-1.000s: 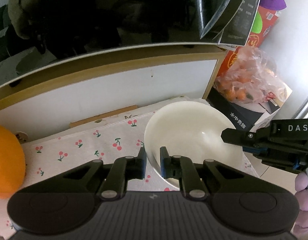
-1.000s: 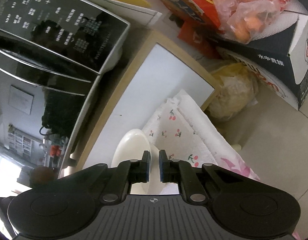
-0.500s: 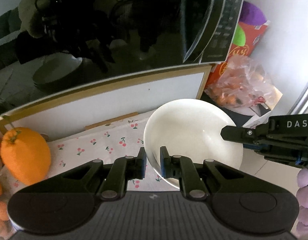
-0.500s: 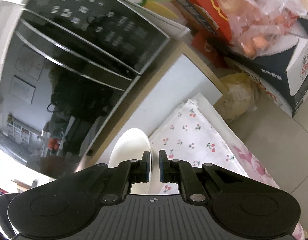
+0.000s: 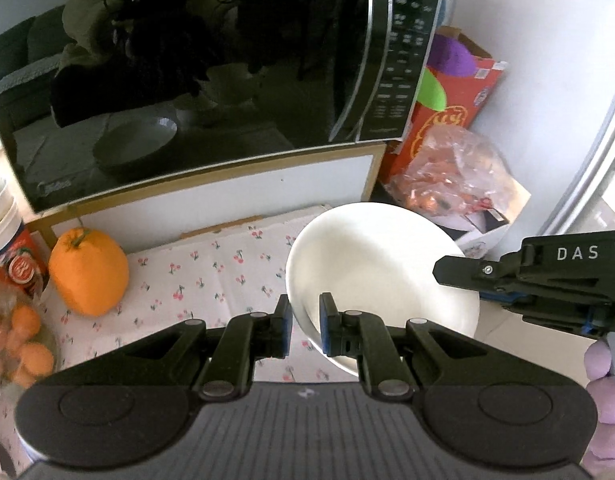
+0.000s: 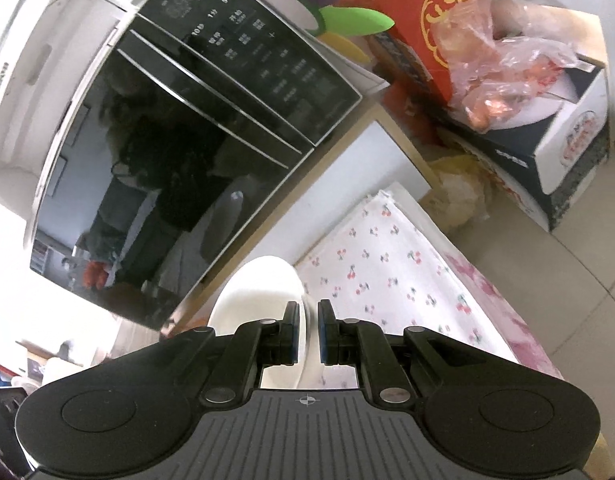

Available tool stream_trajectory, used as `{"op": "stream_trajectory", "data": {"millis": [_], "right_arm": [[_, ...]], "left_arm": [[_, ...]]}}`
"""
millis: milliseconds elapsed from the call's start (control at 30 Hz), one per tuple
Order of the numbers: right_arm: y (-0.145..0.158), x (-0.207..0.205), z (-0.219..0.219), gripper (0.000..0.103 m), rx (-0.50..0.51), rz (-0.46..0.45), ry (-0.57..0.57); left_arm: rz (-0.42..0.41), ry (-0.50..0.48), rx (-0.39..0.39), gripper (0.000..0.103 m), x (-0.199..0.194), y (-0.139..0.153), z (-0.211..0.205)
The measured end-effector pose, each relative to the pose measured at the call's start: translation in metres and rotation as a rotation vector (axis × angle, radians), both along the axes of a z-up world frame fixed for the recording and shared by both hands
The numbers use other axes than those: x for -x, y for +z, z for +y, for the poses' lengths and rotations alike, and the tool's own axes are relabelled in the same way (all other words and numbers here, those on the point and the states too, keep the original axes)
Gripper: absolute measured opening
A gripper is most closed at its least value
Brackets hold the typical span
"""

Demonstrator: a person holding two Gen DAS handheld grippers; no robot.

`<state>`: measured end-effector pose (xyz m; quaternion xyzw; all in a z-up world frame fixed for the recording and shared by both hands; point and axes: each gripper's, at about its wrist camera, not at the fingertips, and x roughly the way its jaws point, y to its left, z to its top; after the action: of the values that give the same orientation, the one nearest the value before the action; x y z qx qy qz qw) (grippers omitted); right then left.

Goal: Organize plates and bowls
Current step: 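Carry the small white bowl over the white bowl with both grippers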

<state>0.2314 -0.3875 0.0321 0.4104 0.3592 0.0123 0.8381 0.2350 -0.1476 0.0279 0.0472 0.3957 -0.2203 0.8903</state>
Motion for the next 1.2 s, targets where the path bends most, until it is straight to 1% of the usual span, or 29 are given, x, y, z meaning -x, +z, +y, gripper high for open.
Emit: {"op": "stream_trajectory", "data": {"millis": [133,300,433,500,633,800,900,1200], "right_arm": [[0.009,0.023,0.005,0.01,0.013,0.008,0.0],[0.019,0.053,0.012,0.01,0.03,0.016,-0.001],[0.023,0.077,0.017,0.01,0.032,0.02,-0.007],[0.023,0.087,0.02,0.01,0.04,0.028,-0.009],[0.021,0.107,0.028,0.01,0.067,0.052,-0.009],[0.015,0.126,0.035,0.011,0.099,0.075,-0.01],[0.011,0.137,0.037,0.011,0.1,0.081,-0.006],[-0.005,0.154,0.047,0.011,0.122,0.109,0.012]], "left_arm": [[0.012,-0.003,0.021,0.012,0.021,0.006,0.008],[0.029,-0.008,0.043,0.012,0.047,0.007,0.016],[0.047,-0.004,0.077,0.012,0.068,0.009,0.026],[0.05,-0.008,0.079,0.012,0.078,0.008,0.028],[0.042,-0.021,0.074,0.012,0.099,0.005,0.031],[0.064,-0.025,0.103,0.012,0.117,-0.003,0.037],[0.066,-0.03,0.109,0.013,0.126,-0.01,0.04],[0.086,-0.038,0.113,0.013,0.144,-0.032,0.048]]}}
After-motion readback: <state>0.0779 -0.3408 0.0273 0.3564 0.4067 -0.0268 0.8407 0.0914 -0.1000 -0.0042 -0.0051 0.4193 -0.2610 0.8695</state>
